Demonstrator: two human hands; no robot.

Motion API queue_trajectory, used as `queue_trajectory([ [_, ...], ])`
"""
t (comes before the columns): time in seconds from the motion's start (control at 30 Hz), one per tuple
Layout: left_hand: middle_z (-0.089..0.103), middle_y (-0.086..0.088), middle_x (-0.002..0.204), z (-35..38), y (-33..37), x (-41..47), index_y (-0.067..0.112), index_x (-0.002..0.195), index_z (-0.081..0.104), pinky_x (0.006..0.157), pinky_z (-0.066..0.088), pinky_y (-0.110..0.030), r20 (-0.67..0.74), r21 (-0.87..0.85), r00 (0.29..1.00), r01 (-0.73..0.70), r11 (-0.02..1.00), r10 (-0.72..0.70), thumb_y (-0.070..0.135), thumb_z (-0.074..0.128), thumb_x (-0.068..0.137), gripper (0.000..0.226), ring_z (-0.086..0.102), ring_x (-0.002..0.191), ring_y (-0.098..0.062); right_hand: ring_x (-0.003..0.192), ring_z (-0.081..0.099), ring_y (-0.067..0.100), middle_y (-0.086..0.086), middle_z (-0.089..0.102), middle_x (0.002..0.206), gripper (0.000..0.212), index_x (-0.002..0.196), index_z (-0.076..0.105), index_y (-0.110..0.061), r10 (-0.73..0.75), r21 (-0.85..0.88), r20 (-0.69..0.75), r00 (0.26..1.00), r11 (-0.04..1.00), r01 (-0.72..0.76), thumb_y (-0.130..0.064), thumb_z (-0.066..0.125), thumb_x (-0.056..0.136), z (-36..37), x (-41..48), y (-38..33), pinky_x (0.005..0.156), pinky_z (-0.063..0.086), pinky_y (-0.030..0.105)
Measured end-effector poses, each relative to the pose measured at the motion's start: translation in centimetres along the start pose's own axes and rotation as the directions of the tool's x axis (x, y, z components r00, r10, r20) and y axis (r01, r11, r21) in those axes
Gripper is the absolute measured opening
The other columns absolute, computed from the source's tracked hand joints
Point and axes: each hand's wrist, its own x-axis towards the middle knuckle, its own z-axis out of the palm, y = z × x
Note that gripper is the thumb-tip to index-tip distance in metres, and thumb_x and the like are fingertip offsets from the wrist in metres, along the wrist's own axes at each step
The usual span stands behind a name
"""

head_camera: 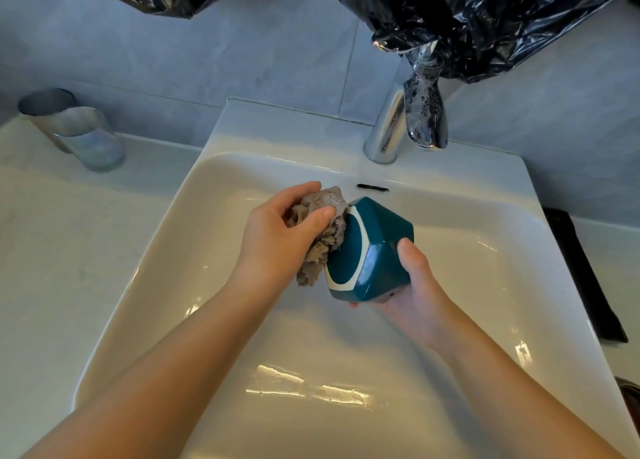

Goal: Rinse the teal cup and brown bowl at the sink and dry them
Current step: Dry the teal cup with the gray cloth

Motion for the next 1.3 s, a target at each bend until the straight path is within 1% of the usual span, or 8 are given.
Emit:
queue_trajectory([
  [0.17, 0.068, 0.004, 0.111, -0.3, -0.2, 0.6, 0.024, 0.124, 0.062, 0.084, 0.058, -0.034, -0.005, 0.060, 1.000, -0.016, 0.998, 0.016, 0.025, 0.059, 0.092, 0.032, 0.065, 0.100, -0.011, 0.118, 0.057, 0.024, 0.008, 0.063, 0.126, 0.082, 0.133, 0.053, -0.018, -0.028, 0.020, 0.031, 0.999, 0.999, 0.028, -0.068, 0.071, 0.069, -0.1, 0.2, 0.5, 0.098, 0.049, 0.038],
  [0.47, 0.065, 0.010, 0.109, 0.3, 0.0, -0.6, 0.024, 0.122, 0.061, 0.079, 0.055, -0.016, 0.160, 0.174, 0.952, -0.286, 0.942, 0.259, 0.018, 0.053, 0.096, 0.028, 0.061, 0.100, -0.003, 0.124, 0.053, 0.036, 0.017, 0.056, 0.133, 0.108, 0.142, 0.041, -0.017, 0.017, -0.166, -0.045, 0.999, 0.986, -0.024, -0.078, 0.070, 0.058, -0.2, 0.6, 0.5, 0.097, 0.051, 0.050],
  [0.63, 0.068, 0.008, 0.104, 0.1, -0.4, 0.4, 0.026, 0.115, 0.065, 0.079, 0.058, -0.024, 0.142, 0.174, 0.968, -0.228, 0.958, 0.205, 0.017, 0.054, 0.095, 0.024, 0.064, 0.099, -0.008, 0.115, 0.060, 0.024, 0.009, 0.063, 0.125, 0.090, 0.136, 0.049, -0.016, -0.042, -0.018, -0.026, 0.999, 0.999, 0.042, -0.070, 0.071, 0.067, -0.2, 0.2, 0.5, 0.089, 0.054, 0.036],
  [0.87, 0.070, 0.010, 0.101, 0.3, -0.5, 0.3, 0.025, 0.113, 0.067, 0.081, 0.058, -0.030, 0.172, 0.146, 0.969, -0.203, 0.968, 0.177, 0.014, 0.055, 0.094, 0.025, 0.066, 0.096, -0.003, 0.119, 0.059, 0.026, 0.010, 0.062, 0.130, 0.076, 0.133, 0.057, -0.017, -0.151, 0.300, -0.119, 0.981, 0.937, 0.180, -0.061, 0.071, 0.072, 0.5, 0.2, -0.2, 0.093, 0.051, 0.046],
  [0.97, 0.071, 0.008, 0.104, 0.4, -0.4, 0.0, 0.024, 0.113, 0.068, 0.082, 0.058, -0.031, 0.187, 0.122, 0.962, -0.225, 0.967, 0.200, 0.014, 0.056, 0.094, 0.025, 0.066, 0.097, -0.004, 0.110, 0.066, 0.022, 0.006, 0.070, 0.119, 0.051, 0.115, 0.073, -0.023, -0.146, 0.297, -0.220, 0.965, 0.932, 0.209, -0.056, 0.050, 0.084, 0.8, 0.1, -0.4, 0.092, 0.054, 0.044],
  [1.07, 0.069, 0.008, 0.106, 0.9, -0.4, -0.6, 0.025, 0.112, 0.069, 0.085, 0.056, -0.030, 0.204, 0.119, 0.948, -0.273, 0.955, 0.246, 0.013, 0.060, 0.091, 0.025, 0.064, 0.098, -0.003, 0.094, 0.072, 0.018, 0.002, 0.076, 0.103, 0.051, 0.092, 0.081, -0.028, -0.102, 0.333, -0.313, 0.944, 0.919, 0.210, -0.053, 0.036, 0.086, 0.4, 0.0, -0.6, 0.080, 0.060, 0.038],
  [1.2, 0.067, 0.006, 0.109, 1.7, -0.4, -1.1, 0.019, 0.115, 0.068, 0.090, 0.052, -0.027, 0.248, 0.163, 0.888, -0.432, 0.887, 0.387, 0.012, 0.063, 0.088, 0.028, 0.060, 0.102, -0.003, 0.105, 0.069, 0.019, 0.006, 0.072, 0.114, 0.050, 0.111, 0.074, -0.024, -0.131, 0.228, -0.244, 0.961, 0.955, 0.188, -0.059, 0.058, 0.079, 0.3, 0.0, -0.2, 0.082, 0.057, 0.033],
  [1.3, 0.065, 0.009, 0.108, 1.5, -0.1, -1.0, 0.020, 0.113, 0.068, 0.090, 0.052, -0.023, 0.215, 0.134, 0.869, -0.479, 0.868, 0.446, 0.014, 0.060, 0.086, 0.028, 0.059, 0.104, -0.002, 0.120, 0.059, 0.029, 0.013, 0.063, 0.129, 0.076, 0.133, 0.056, -0.014, -0.158, 0.175, -0.126, 0.979, 0.968, 0.179, -0.062, 0.068, 0.075, 0.8, 0.3, 0.2, 0.096, 0.052, 0.050],
])
